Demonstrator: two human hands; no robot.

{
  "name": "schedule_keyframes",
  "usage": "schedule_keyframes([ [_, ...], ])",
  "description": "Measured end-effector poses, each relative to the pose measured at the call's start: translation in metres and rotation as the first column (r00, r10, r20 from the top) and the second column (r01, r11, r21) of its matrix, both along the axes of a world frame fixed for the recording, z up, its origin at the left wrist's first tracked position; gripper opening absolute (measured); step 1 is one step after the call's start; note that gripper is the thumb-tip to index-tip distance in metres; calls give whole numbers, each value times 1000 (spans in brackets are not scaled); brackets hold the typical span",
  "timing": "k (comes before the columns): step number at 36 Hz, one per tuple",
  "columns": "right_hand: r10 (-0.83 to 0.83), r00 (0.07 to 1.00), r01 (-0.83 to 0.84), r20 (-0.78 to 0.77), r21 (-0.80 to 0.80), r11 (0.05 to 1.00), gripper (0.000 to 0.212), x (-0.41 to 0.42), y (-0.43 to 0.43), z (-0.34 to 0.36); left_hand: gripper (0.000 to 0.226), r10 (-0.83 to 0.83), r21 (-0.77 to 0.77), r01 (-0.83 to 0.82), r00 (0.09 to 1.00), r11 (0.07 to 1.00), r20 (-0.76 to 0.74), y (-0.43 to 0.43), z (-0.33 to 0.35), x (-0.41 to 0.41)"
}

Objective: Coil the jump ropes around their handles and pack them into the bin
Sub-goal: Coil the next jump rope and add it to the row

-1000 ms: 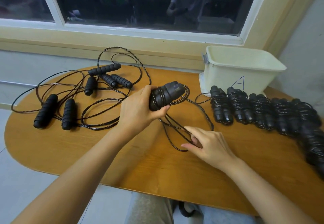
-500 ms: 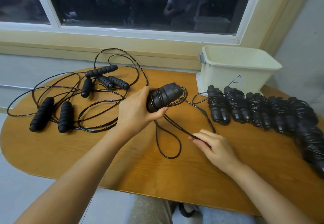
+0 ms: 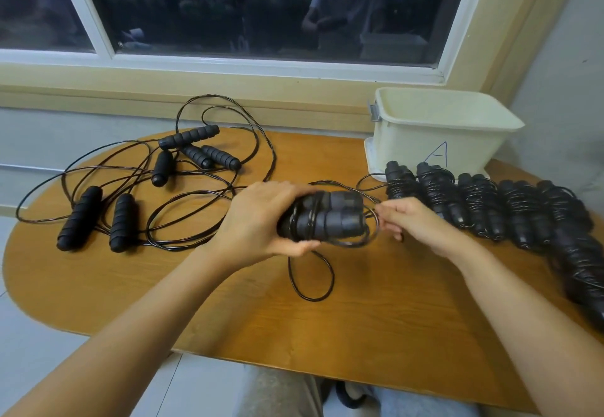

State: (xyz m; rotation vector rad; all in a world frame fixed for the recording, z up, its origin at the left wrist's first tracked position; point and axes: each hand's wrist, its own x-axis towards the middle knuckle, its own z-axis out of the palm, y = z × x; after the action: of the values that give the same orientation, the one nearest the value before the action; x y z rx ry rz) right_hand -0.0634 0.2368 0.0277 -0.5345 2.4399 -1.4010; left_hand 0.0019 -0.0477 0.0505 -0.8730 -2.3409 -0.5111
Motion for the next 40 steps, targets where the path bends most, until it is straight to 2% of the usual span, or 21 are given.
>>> schedule_keyframes([
  [5, -7, 993, 24, -115, 146, 989, 38, -22, -26, 36, 62, -63, -298, 9, 983, 955, -172, 14, 0, 5],
  [10, -41, 962, 82, -272, 143, 986, 39, -10, -51, 70, 63, 84, -442, -183, 969, 878, -233, 19, -6, 2],
  [13, -13, 915, 99, -403, 193, 976, 39, 17, -61, 79, 62, 240, -416, -322, 941, 851, -237, 19, -5, 0],
  [18, 101, 787, 199, -609, 405, 892, 35, 61, -68, 68, 63, 396, -340, -458, 887, 821, -238, 15, 3, -3],
  [21, 181, 709, 256, -681, 488, 834, 48, 75, -68, 55, 65, 435, -314, -493, 868, 811, -239, 16, 3, -4],
  [24, 168, 639, 328, -751, 464, 823, 47, 81, -68, 42, 66, 454, -270, -506, 860, 819, -235, 17, 4, -4],
  [27, 78, 561, 401, -824, 353, 846, 38, 83, -69, 33, 69, 463, -233, -502, 863, 833, -203, 19, 5, -3],
  [29, 26, 542, 409, -840, 291, 865, 35, 85, -70, 26, 74, 466, -212, -490, 871, 845, -157, 20, 6, -3],
  [33, -63, 579, 385, -813, 205, 900, 38, 86, -72, 14, 79, 477, -164, -481, 876, 861, -64, 20, 6, -1],
  [35, -130, 671, 331, -730, 138, 933, 41, 86, -72, 8, 79, 484, -155, -480, 875, 863, -17, 21, 7, 0],
  [37, -200, 765, 280, -612, 36, 959, 30, 85, -72, 7, 81, 489, -144, -480, 872, 865, 26, 22, 8, 2],
  [40, -256, 842, 268, -475, -43, 962, 20, 81, -74, 8, 79, 486, -125, -475, 871, 871, 77, 24, 11, 3],
])
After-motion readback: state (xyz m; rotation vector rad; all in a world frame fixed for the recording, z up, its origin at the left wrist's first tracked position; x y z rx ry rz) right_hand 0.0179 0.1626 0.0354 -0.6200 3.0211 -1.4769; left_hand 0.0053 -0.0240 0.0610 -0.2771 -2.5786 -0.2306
